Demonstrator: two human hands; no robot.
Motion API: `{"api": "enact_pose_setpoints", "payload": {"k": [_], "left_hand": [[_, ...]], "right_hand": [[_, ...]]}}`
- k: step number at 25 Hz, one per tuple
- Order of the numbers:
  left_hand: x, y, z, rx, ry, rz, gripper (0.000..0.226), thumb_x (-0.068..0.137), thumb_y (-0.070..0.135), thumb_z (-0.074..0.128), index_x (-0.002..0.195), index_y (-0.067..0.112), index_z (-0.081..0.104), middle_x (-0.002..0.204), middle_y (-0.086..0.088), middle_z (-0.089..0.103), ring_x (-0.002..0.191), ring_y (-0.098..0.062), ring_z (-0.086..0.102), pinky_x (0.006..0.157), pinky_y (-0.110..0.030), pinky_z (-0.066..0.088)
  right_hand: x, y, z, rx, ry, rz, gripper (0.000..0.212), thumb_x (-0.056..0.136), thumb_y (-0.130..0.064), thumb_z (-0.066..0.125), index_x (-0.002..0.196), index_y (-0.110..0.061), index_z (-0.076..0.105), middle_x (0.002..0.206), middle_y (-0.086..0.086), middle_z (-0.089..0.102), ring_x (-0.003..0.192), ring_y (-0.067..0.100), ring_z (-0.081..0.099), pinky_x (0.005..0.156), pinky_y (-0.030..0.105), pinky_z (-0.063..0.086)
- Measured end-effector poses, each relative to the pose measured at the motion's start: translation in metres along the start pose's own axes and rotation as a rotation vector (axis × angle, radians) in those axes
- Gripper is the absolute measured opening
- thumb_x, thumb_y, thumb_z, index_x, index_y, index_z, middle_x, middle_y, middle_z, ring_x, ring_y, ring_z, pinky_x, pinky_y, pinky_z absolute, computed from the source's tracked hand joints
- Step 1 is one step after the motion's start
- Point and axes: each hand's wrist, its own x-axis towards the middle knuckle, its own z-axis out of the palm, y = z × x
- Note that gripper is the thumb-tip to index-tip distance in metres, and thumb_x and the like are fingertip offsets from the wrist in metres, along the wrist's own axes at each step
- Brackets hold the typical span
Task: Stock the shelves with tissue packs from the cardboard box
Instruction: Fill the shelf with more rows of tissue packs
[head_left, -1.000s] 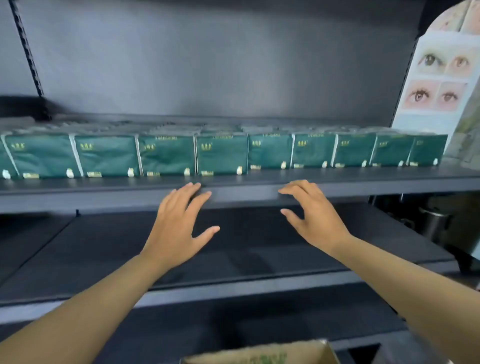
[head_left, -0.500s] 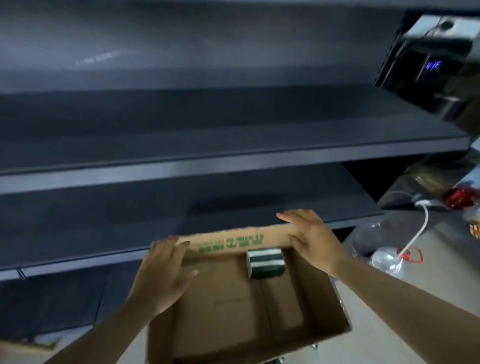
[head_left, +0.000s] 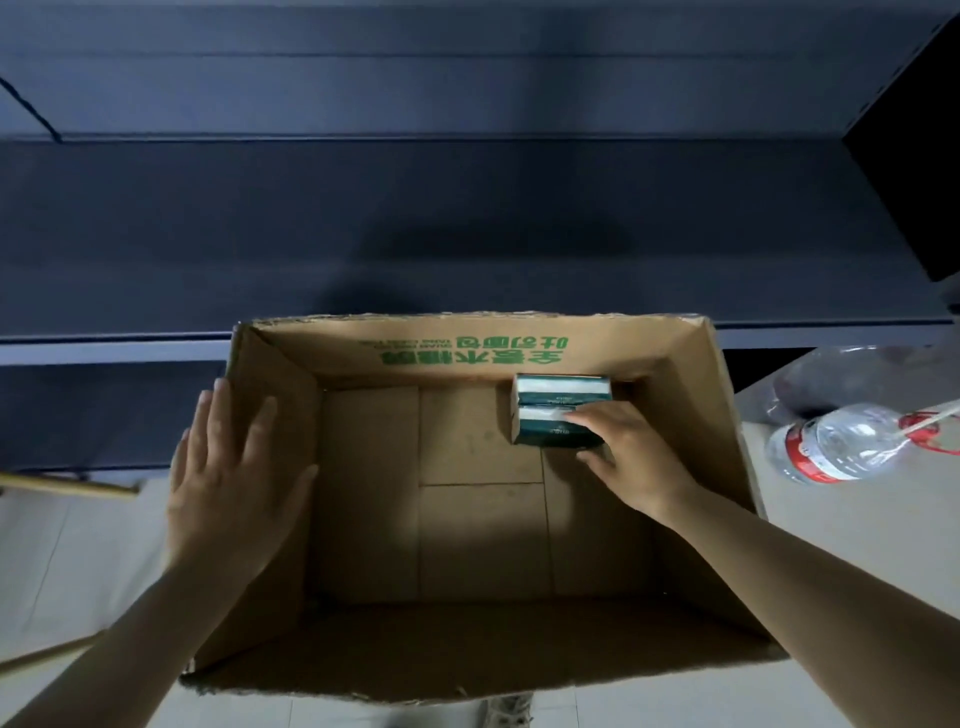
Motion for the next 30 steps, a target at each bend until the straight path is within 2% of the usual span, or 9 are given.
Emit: {"api": "enact_pose_setpoints", "payload": {"k": [3, 6, 9, 12, 14, 18, 20, 23, 30], "left_hand": [[0.000, 0.006, -0.001, 0.004, -0.014, -0.002, 0.077, 0.083, 0.059, 0.033, 0.137, 0.006, 0.042, 0.150, -0.029, 0.020, 0.136, -0.047, 0.025, 0.103, -0.060, 0.029], [0.003, 0.003, 0.001, 0.025, -0.032, 0.008, 0.075, 0.083, 0.059, 0.034, 0.138, 0.008, 0.041, 0.151, -0.029, 0.016, 0.137, -0.047, 0.023, 0.103, -0.058, 0.028], [0.000, 0.000, 0.004, 0.020, -0.027, 0.012, 0.071, 0.088, 0.057, 0.050, 0.138, 0.008, 0.040, 0.153, -0.027, 0.012, 0.138, -0.045, 0.020, 0.104, -0.058, 0.028], [0.000, 0.000, 0.003, 0.017, -0.039, 0.020, 0.083, 0.074, 0.054, 0.061, 0.140, 0.008, 0.040, 0.154, -0.026, 0.010, 0.139, -0.045, 0.017, 0.105, -0.058, 0.028], [0.001, -0.001, 0.002, 0.002, -0.056, 0.023, 0.091, 0.068, 0.057, 0.064, 0.141, 0.010, 0.038, 0.154, -0.025, 0.011, 0.140, -0.043, 0.016, 0.105, -0.058, 0.027], [0.002, 0.004, -0.009, -0.011, -0.109, -0.019, 0.103, 0.061, 0.060, 0.077, 0.143, 0.015, 0.034, 0.156, -0.019, 0.011, 0.143, -0.037, 0.014, 0.108, -0.054, 0.025], [0.003, 0.010, -0.026, -0.066, -0.131, -0.038, 0.103, 0.063, 0.059, 0.076, 0.145, 0.016, 0.031, 0.157, -0.015, 0.010, 0.144, -0.033, 0.011, 0.111, -0.053, 0.023], [0.004, 0.021, -0.068, -0.098, -0.122, -0.023, 0.099, 0.072, 0.060, 0.069, 0.148, 0.020, 0.020, 0.158, -0.010, 0.006, 0.145, -0.028, 0.005, 0.115, -0.047, 0.018], [0.028, 0.037, -0.229, -0.152, 0.155, 0.186, 0.092, 0.068, 0.053, 0.077, 0.143, 0.017, 0.039, 0.155, -0.013, 0.021, 0.143, -0.029, 0.017, 0.112, -0.044, 0.023]], "right_hand": [[0.013, 0.007, 0.009, -0.037, -0.021, -0.008, 0.052, 0.086, -0.017, 0.065, 0.134, -0.023, 0.048, 0.136, -0.001, 0.049, 0.131, 0.017, 0.036, 0.110, 0.041, 0.033], [0.024, 0.010, 0.014, -0.098, -0.016, 0.010, 0.053, 0.085, -0.015, 0.066, 0.134, -0.023, 0.049, 0.131, 0.000, 0.050, 0.127, 0.020, 0.037, 0.103, 0.041, 0.033], [0.025, 0.009, 0.019, -0.137, 0.009, -0.014, 0.054, 0.081, -0.012, 0.069, 0.131, -0.022, 0.053, 0.125, 0.002, 0.055, 0.119, 0.024, 0.043, 0.093, 0.040, 0.035], [0.022, 0.006, 0.022, -0.171, 0.029, -0.042, 0.051, 0.077, -0.009, 0.072, 0.124, -0.021, 0.058, 0.116, 0.001, 0.063, 0.107, 0.024, 0.049, 0.083, 0.037, 0.036], [0.019, 0.001, 0.019, -0.174, 0.053, -0.032, 0.049, 0.078, -0.009, 0.072, 0.123, -0.021, 0.059, 0.114, 0.001, 0.064, 0.106, 0.024, 0.049, 0.085, 0.038, 0.035], [0.003, -0.021, -0.001, -0.102, 0.062, 0.005, 0.048, 0.086, -0.013, 0.064, 0.131, -0.022, 0.052, 0.128, 0.000, 0.057, 0.123, 0.018, 0.045, 0.105, 0.034, 0.030], [-0.007, -0.040, -0.023, -0.046, 0.087, 0.013, 0.048, 0.088, -0.015, 0.062, 0.134, -0.022, 0.048, 0.134, 0.000, 0.053, 0.125, 0.016, 0.045, 0.106, 0.029, 0.031], [-0.021, -0.073, -0.069, -0.060, 0.143, -0.003, 0.043, 0.090, -0.018, 0.058, 0.131, -0.022, 0.047, 0.128, -0.001, 0.055, 0.116, 0.016, 0.050, 0.096, 0.027, 0.039], [-0.050, -0.173, -0.240, -0.085, 0.331, -0.129, 0.040, 0.090, -0.014, 0.057, 0.128, -0.024, 0.049, 0.121, -0.002, 0.056, 0.112, 0.018, 0.048, 0.094, 0.032, 0.039]]}}
